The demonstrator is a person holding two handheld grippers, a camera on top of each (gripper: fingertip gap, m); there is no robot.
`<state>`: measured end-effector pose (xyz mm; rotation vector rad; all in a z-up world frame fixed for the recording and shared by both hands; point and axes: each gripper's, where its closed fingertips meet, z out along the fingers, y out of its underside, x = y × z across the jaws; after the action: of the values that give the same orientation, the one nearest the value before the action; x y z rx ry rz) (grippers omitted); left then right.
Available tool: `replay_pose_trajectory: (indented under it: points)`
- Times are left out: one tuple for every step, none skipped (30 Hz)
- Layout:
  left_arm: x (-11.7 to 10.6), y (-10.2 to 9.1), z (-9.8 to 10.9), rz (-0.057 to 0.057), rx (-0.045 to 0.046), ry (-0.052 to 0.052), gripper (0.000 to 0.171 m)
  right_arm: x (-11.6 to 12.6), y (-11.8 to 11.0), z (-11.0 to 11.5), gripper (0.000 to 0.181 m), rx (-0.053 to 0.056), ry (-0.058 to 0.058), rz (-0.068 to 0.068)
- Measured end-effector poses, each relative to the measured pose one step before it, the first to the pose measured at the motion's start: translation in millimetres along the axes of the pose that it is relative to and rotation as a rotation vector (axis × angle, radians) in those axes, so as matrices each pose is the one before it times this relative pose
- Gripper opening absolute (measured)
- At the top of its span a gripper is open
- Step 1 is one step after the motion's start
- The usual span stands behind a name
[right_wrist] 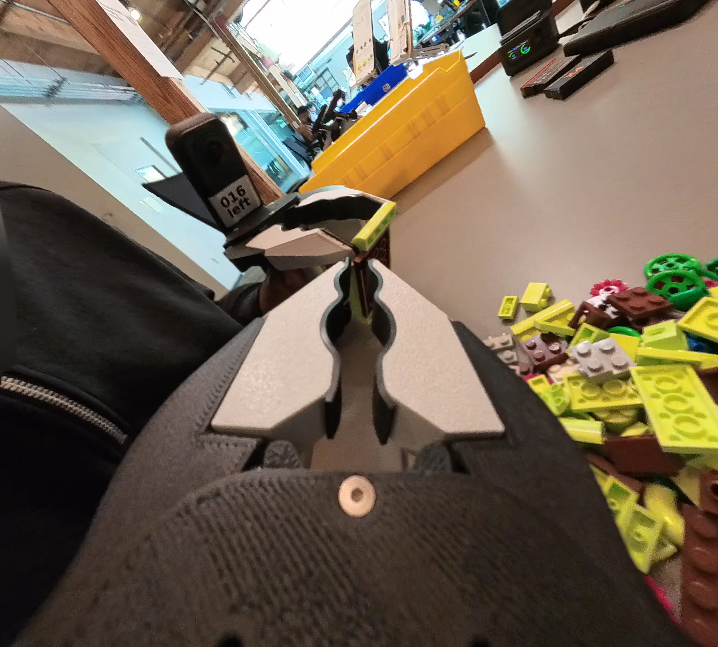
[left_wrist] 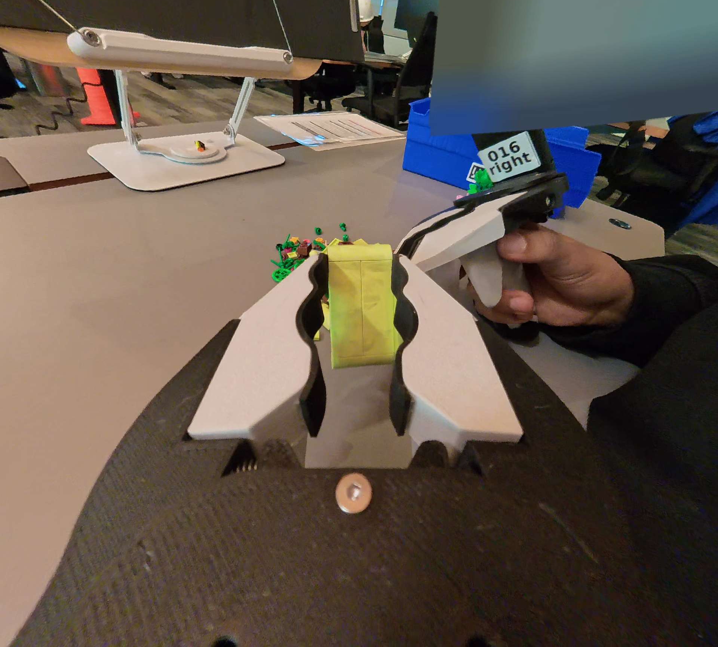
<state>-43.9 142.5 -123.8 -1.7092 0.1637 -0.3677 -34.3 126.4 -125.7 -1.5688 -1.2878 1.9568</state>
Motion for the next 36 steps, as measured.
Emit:
replay_pose_trajectory:
  points:
    - [0.50, -0.79, -0.32, 0.0054, 0.00483, 0.0015, 0.030, -0.81, -1.02, -0.52, 0.004, 0.0085, -0.0150, 0.0203]
    - [0.25, -0.40, -0.08, 0.0050, 0.00110, 0.0021, 0.030, -0.59, -0.80, -0.36, 0.004, 0.0068, -0.0133, 0.0175]
    - [0.30, -0.09, -0.01, 0.0038, 0.00107, 0.0016, 0.030, -0.21, -0.51, -0.48, 0.003, 0.0048, -0.0102, 0.0129]
    - [0.32, -0.25, -0.02, 0.0070, 0.00220, -0.0015, 0.030, 0.04, -0.06, -0.31, 0.003, 0.0021, -0.0060, 0.0096]
    - [-0.09, 0.09, -0.09, 0.0156, -0.00201, -0.0057, 0.030, 0.18, 0.21, -0.05, 0.003, -0.0004, -0.0016, 0.0047]
    - [0.02, -0.40, -0.45, 0.0216, 0.00164, -0.0072, 0.030, -0.01, 0.12, 0.16, 0.003, -0.0008, 0.0000, 0.0002]
    - [0.10, -0.21, -0.31, 0.0191, -0.00059, -0.0055, 0.030, -0.17, 0.19, 0.06, 0.003, -0.0018, 0.0001, -0.0006]
    - [0.22, -0.48, -0.38, 0.0161, 0.00196, -0.0052, 0.030, -0.16, 0.00, -0.03, 0.003, -0.0018, 0.0004, 0.0007]
    - [0.29, -0.48, -0.25, 0.0136, 0.00237, -0.0057, 0.030, -0.30, 0.01, 0.00, 0.003, -0.0007, 0.0001, 0.0018]
    - [0.49, -0.78, -0.36, 0.0129, 0.00450, -0.0036, 0.030, -0.61, -0.11, -0.27, 0.003, 0.0004, -0.0008, 0.0013]
    - [0.54, -1.11, -0.58, 0.0132, 0.00629, -0.0053, 0.029, -0.58, -0.06, -0.09, 0.002, 0.0001, 0.0015, -0.0012]
    - [0.07, -0.40, -0.23, 0.0181, 0.00102, -0.0082, 0.029, 0.06, -0.04, -0.13, 0.002, -0.0012, 0.0080, -0.0054]
    - [0.09, -0.49, -0.16, 0.0200, 0.00197, -0.0101, 0.029, 0.33, -0.01, -0.31, 0.001, -0.0012, 0.0124, -0.0099]
    - [0.28, -1.14, -0.30, 0.0189, 0.00506, -0.0092, 0.029, 0.05, -0.32, -0.30, 0.001, 0.0018, 0.0108, -0.0092]
    - [0.24, -0.58, -0.18, 0.0135, 0.00140, -0.0061, 0.029, 0.06, -0.49, -0.46, 0.001, 0.0037, 0.0074, -0.0047]
    - [0.30, 0.05, 0.12, 0.0030, 0.00083, -0.0001, 0.029, -0.06, -0.57, -0.63, 0.001, 0.0045, 0.0030, 0.0012]
    - [-0.05, -0.83, -0.38, -0.0094, 0.00624, 0.0023, 0.029, 0.54, -1.31, -1.02, 0.001, 0.0097, 0.0012, 0.0091]
    - [-3.58, -3.03, -2.87, -0.0107, 0.02105, -0.0149, 0.013, 4.69, -4.13, -3.99, 0.001, 0.0285, 0.0184, 0.0145]
    - [-2.06, -10.27, -7.25, -0.0035, 0.06944, 0.0086, 0.000, 7.87, -7.54, -7.56, 0.000, 0.0409, 0.0221, 0.0258]
    - [-1.71, -1.52, -2.55, -0.0306, 0.00753, 0.0007, 0.000, 6.35, -6.17, -7.28, 0.000, 0.0263, 0.0041, 0.0259]
    - [-0.36, 6.52, 1.42, -0.0027, -0.02958, -0.0052, 0.000, 3.88, -0.68, -3.22, 0.000, -0.0005, 0.0078, 0.0043]
    - [1.01, 7.50, 2.86, 0.0140, -0.03731, -0.0022, 0.000, 1.34, 4.19, 1.38, 0.000, -0.0229, 0.0203, -0.0252]
    - [2.30, 2.23, 2.59, 0.0023, -0.01797, 0.0082, 0.000, -2.14, 5.26, 4.29, 0.001, -0.0336, 0.0157, -0.0451]
    - [0.86, 0.46, 2.26, -0.0104, -0.00697, 0.0066, 0.000, -3.64, 3.00, 4.49, 0.000, -0.0295, 0.0144, -0.0585]
    - [1.17, 3.20, 2.54, -0.0300, -0.01542, 0.0205, 0.000, -2.52, 1.05, 2.83, 0.000, -0.0249, 0.0282, -0.0790]
    - [-0.41, 4.40, 1.97, -0.0677, -0.01939, 0.0239, 0.000, -1.06, 0.64, 0.96, 0.000, -0.0276, 0.0445, -0.1074]
    - [-1.21, 3.04, 0.76, -0.1037, -0.01185, 0.0338, 0.006, -0.90, 0.55, -0.46, 0.000, -0.0274, 0.0520, -0.1281]
    - [-0.35, 1.48, -0.31, -0.1272, -0.00737, 0.0528, 0.017, -0.75, 1.09, -0.54, 0.001, -0.0265, 0.0533, -0.1234]
    - [0.45, 0.18, -1.04, -0.1418, -0.00342, 0.0655, 0.027, -0.47, 2.00, 0.16, 0.001, -0.0283, 0.0519, -0.1066]
    - [4.21, 1.01, -0.87, -0.1509, -0.01109, 0.0928, 0.033, -0.96, 2.50, 1.26, 0.000, -0.0282, 0.0436, -0.0931]
    - [7.07, 1.82, -0.53, -0.1687, -0.01932, 0.1136, 0.037, -1.71, 2.03, 1.79, 0.000, -0.0266, 0.0358, -0.0857]
    - [5.42, 0.00, -0.88, -0.1642, -0.00214, 0.1019, 0.047, -2.51, 1.01, 1.58, 0.001, -0.0237, 0.0296, -0.0845]
    - [3.30, 0.39, -1.27, -0.1251, 0.00523, 0.0806, 0.048, -3.34, -0.29, 0.71, 0.001, -0.0185, 0.0235, -0.0879]
    - [-2.49, -0.02, -1.70, -0.0787, 0.01406, 0.0333, 0.047, -3.31, -1.04, 0.09, 0.000, -0.0136, 0.0243, -0.0927]
    - [-7.05, 0.70, -1.92, -0.0341, 0.01105, -0.0102, 0.047, -3.13, -1.51, -0.50, 0.001, -0.0101, 0.0264, -0.0962]
    - [-4.67, 1.16, -1.32, -0.0145, 0.00112, -0.0097, 0.046, -2.42, -1.57, -0.51, 0.001, -0.0094, 0.0291, -0.0913]
